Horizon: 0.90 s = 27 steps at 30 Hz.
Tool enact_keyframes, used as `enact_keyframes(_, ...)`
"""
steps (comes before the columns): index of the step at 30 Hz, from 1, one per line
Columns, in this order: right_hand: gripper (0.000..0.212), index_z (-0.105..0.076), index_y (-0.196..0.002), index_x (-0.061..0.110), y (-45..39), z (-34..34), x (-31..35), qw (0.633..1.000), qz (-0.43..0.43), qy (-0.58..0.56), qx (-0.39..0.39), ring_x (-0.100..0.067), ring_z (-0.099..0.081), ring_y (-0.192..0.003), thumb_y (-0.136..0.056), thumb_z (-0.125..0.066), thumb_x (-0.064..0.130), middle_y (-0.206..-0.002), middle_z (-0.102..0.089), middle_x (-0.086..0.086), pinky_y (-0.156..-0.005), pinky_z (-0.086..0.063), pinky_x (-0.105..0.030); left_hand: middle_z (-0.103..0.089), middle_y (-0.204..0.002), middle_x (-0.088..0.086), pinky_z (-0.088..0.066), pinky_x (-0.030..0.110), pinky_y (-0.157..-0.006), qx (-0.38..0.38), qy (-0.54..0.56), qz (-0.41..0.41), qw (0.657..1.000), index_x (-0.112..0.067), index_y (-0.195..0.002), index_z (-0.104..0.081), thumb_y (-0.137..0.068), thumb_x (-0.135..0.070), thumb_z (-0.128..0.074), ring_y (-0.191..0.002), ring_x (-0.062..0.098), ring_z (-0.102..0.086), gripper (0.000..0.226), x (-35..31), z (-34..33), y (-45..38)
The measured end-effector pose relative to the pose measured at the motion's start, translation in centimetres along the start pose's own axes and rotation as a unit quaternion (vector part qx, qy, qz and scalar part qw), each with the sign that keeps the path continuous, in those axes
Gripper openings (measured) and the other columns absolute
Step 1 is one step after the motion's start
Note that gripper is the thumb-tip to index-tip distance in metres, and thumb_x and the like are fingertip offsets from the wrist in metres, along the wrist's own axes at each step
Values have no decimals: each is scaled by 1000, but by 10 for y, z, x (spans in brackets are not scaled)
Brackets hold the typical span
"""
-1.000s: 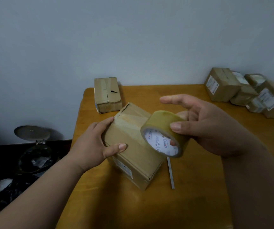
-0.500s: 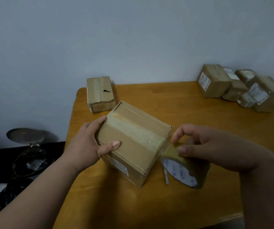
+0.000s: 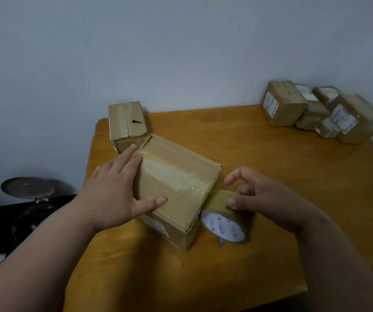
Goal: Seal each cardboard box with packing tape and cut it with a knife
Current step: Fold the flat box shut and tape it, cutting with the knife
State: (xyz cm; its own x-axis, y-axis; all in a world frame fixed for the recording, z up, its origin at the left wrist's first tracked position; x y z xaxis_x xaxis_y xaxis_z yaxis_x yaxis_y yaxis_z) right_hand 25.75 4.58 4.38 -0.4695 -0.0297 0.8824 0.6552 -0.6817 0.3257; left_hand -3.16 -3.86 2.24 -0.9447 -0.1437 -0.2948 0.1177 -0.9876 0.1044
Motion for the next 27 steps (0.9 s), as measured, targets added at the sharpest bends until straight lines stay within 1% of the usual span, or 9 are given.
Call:
enact_keyframes(5,55,-73,-73,19,-2,-20,-33,988,0,-153,-16,-20,-63,-74,-65,-68,73,-76,-70,-8,-71,-48,-30,-2,-163,-12,-23,46,-118,-23,84,41,995,-25,-157,-2,-51,-102,-27,-145,24,-17,133,-1,-8,-6)
enact_keyframes(9,35,-76,-75,19,-17,-36,-8,956,57,-287,-17,-11,-65,-65,-86,-57,46,-68,-68,-1,-62,-50,-24,-15,-162,-7,-27,50,-116,-41,137,62,988,-23,-156,-14,-56,-96,-34,-144,24,-25,125,12,2,-12)
enact_keyframes(12,24,-67,-87,2,-30,-42,23,934,130,-333,-17,-16,-60,-66,-77,-58,23,-71,-62,-9,-60,-46,-30,-40,-143,-12,-43,41,-101,-52,272,99,956,-32,-145,-34,-58,-91,-46,-126,15,-45,105,31,8,-5)
enact_keyframes(14,37,-63,-96,-4,-37,-50,43,924,163,-346,21,-21,-57,-69,-70,-63,22,-73,-60,-11,-68,-46,-34,-58,-124,-10,-49,42,-94,-5,421,129,898,-38,-122,-53,-59,-91,-52,-112,17,-57,82,40,1,6)
enact_keyframes(17,36,-69,-102,7,-51,-67,66,930,181,-308,87,-23,-62,-77,-82,-70,37,-81,-67,-8,-74,-51,-35,-73,-110,4,-50,54,-97,93,516,184,831,-25,-114,-70,-74,-83,-49,-104,28,-67,74,44,-33,27)
enact_keyframes(19,40,-71,-96,12,-66,-80,68,961,148,-225,69,-21,-64,-75,-85,-66,50,-82,-69,-7,-70,-53,-35,-69,-122,4,-42,54,-106,112,539,225,804,-26,-118,-69,-70,-76,-50,-116,28,-60,72,42,-57,40)
enact_keyframes(22,48,-69,-93,12,-85,-104,50,983,62,-167,50,-24,-67,-71,-81,-66,58,-83,-70,-12,-72,-53,-47,-54,-140,-5,-23,51,-117,118,585,250,762,-33,-131,-58,-72,-73,-52,-135,21,-43,72,39,-71,49)
enact_keyframes(24,47,-69,-93,15,-91,-118,39,979,28,-199,35,-24,-67,-64,-77,-69,59,-80,-70,-12,-70,-53,-47,-56,-139,-8,-25,49,-117,116,611,218,752,-35,-134,-56,-79,-67,-63,-132,18,-46,64,40,-67,46)
enact_keyframes(27,55,-68,-95,17,-96,-125,36,976,21,-216,30,-23,-67,-61,-74,-69,67,-73,-70,-13,-65,-51,-38,-67,-124,-2,-44,37,-102,151,592,138,779,-29,-132,-59,-77,-32,-69,-117,21,-61,55,32,-61,37)
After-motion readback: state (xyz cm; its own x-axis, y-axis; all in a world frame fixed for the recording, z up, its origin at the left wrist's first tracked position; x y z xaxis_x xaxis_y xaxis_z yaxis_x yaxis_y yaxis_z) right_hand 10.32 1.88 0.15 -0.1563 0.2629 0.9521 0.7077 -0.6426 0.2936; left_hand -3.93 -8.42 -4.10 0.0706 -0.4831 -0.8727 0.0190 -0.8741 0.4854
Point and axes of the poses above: each hand's wrist, its own y-axis away from the middle knuckle, its own z-axis out of the back of the hand, x = y × z, the point moved 3 cm from there along -y, towards the middle knuckle
